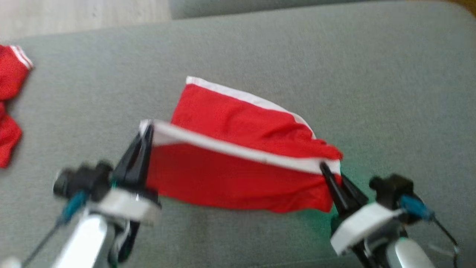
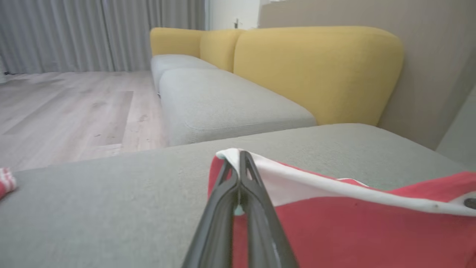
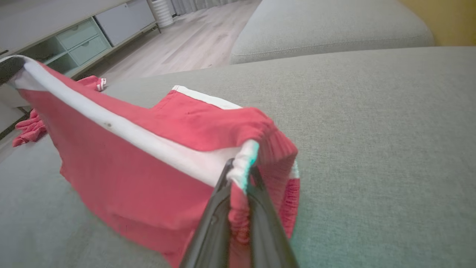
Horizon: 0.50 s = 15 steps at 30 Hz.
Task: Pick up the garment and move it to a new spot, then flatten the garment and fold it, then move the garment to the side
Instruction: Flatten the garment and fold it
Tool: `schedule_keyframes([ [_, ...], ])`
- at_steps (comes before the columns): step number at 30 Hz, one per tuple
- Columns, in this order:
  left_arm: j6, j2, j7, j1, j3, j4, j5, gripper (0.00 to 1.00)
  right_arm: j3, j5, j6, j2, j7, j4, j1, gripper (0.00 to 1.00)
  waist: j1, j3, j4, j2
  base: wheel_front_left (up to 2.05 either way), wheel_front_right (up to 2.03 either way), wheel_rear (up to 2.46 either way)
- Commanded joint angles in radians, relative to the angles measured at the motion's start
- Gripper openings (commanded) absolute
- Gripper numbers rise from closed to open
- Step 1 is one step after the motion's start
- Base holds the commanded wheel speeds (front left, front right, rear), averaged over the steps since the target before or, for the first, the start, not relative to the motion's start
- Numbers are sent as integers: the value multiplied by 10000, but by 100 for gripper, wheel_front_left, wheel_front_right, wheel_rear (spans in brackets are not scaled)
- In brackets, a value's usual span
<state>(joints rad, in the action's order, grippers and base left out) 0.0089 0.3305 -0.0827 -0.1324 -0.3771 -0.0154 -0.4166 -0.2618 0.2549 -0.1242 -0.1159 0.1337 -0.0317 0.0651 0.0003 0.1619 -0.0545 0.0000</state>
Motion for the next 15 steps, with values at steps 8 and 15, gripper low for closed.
schedule_keyframes([
  [8, -498, -272, 153, -3660, 172, 2889, 156, 0, -293, 83, -65, 508, -310, 1235, -2136, 0, -3, 1739, -785, 0, 0, 0, 0],
  [15, -633, -639, -165, -5352, -38, 4838, 410, 0, -256, 222, -65, 646, -795, 2303, -3247, 0, -3, 2396, -1036, 0, 0, 0, 0],
])
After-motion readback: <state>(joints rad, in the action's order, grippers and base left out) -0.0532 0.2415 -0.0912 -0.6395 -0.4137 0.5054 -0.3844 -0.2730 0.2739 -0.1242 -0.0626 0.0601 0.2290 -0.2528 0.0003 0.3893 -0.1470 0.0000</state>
